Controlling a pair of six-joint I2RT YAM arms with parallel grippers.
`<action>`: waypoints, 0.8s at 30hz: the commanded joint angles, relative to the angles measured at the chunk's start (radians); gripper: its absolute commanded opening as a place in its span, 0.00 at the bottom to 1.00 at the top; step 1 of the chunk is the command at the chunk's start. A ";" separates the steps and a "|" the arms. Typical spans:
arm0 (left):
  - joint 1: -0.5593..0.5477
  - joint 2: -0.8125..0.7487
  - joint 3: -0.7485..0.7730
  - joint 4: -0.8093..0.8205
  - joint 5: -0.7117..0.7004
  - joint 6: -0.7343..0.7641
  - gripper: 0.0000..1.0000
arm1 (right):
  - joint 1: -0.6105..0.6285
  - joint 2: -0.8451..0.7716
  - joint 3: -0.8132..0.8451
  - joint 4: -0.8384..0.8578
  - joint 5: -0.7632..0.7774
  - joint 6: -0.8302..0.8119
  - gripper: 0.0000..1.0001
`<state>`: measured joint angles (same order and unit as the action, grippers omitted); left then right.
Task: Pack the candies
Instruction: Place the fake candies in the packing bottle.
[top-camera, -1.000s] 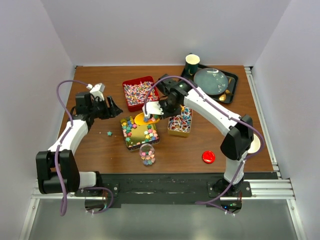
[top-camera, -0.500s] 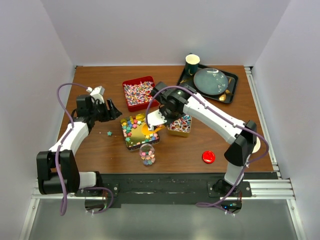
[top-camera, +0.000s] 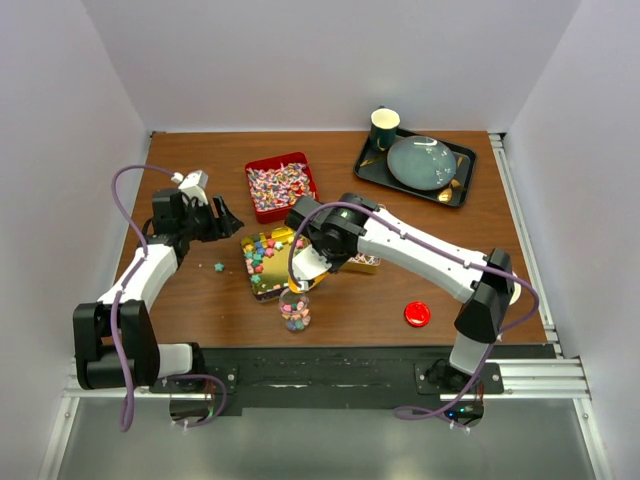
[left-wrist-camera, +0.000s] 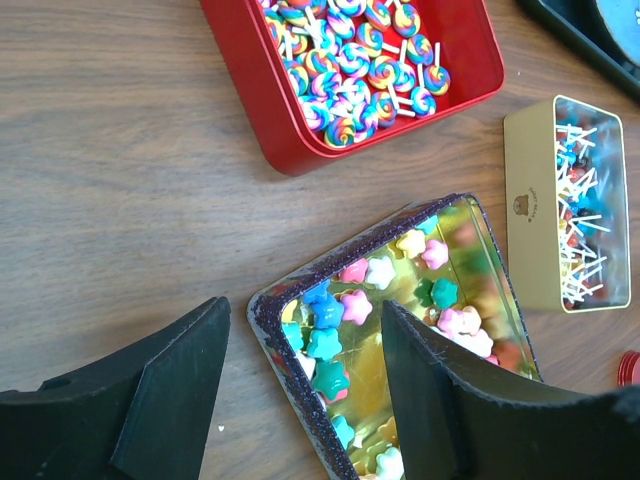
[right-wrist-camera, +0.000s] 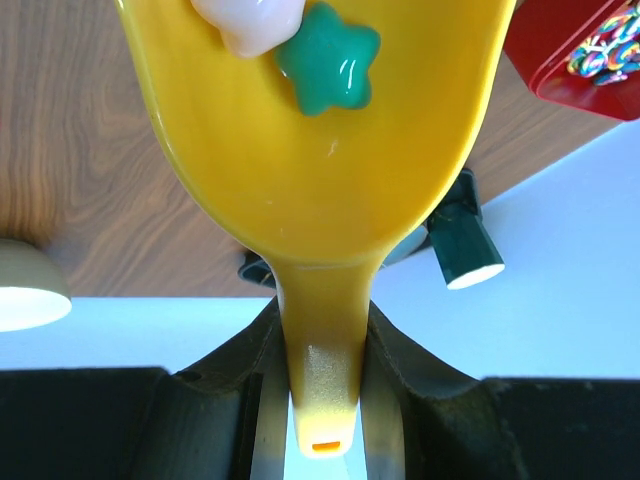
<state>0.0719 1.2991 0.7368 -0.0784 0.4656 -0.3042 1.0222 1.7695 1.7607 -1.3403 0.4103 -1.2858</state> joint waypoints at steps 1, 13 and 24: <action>0.008 -0.037 -0.011 0.054 -0.005 -0.013 0.67 | 0.025 -0.044 0.023 -0.123 0.100 -0.010 0.00; 0.008 -0.077 -0.056 0.096 -0.007 -0.030 0.68 | 0.095 -0.004 0.056 -0.191 0.212 0.037 0.00; 0.008 -0.024 0.001 0.089 -0.019 -0.032 0.69 | 0.133 -0.015 0.029 -0.241 0.314 0.037 0.00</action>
<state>0.0719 1.2591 0.6876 -0.0288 0.4568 -0.3302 1.1370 1.7752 1.7744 -1.3384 0.6312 -1.2469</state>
